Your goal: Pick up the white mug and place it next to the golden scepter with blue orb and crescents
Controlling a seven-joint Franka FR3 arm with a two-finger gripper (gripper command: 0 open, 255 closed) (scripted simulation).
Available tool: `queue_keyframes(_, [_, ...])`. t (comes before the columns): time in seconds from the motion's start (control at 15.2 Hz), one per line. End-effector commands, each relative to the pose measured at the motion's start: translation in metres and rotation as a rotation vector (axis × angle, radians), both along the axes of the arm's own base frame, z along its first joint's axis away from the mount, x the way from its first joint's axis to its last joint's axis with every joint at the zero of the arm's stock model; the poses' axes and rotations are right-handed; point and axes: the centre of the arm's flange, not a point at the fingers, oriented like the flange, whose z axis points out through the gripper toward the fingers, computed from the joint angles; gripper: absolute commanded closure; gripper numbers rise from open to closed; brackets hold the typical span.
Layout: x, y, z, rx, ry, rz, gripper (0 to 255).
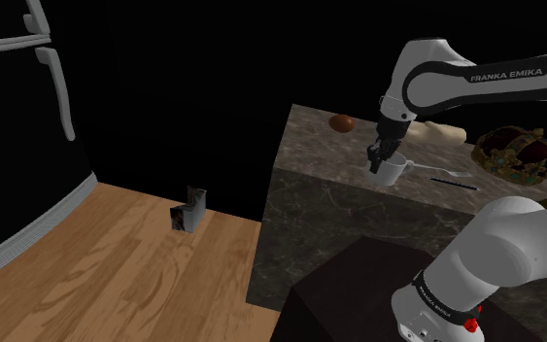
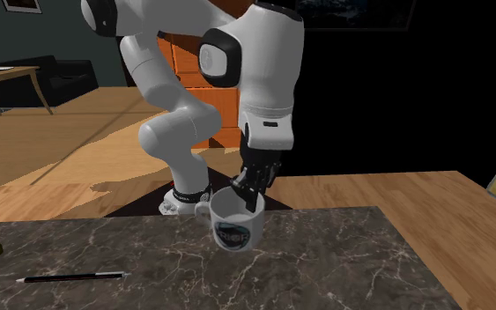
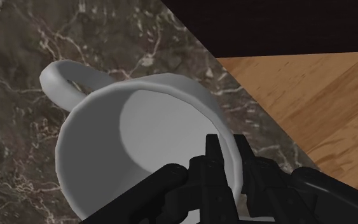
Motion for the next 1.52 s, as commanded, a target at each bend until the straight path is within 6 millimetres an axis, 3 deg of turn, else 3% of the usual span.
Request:
queue_keyframes(0.0, [0.000,0.000,0.010,0.000,0.000,0.000,255])
queue_keyframes(1.45, [0.000,0.000,0.126,0.000,0.000,0.000,255])
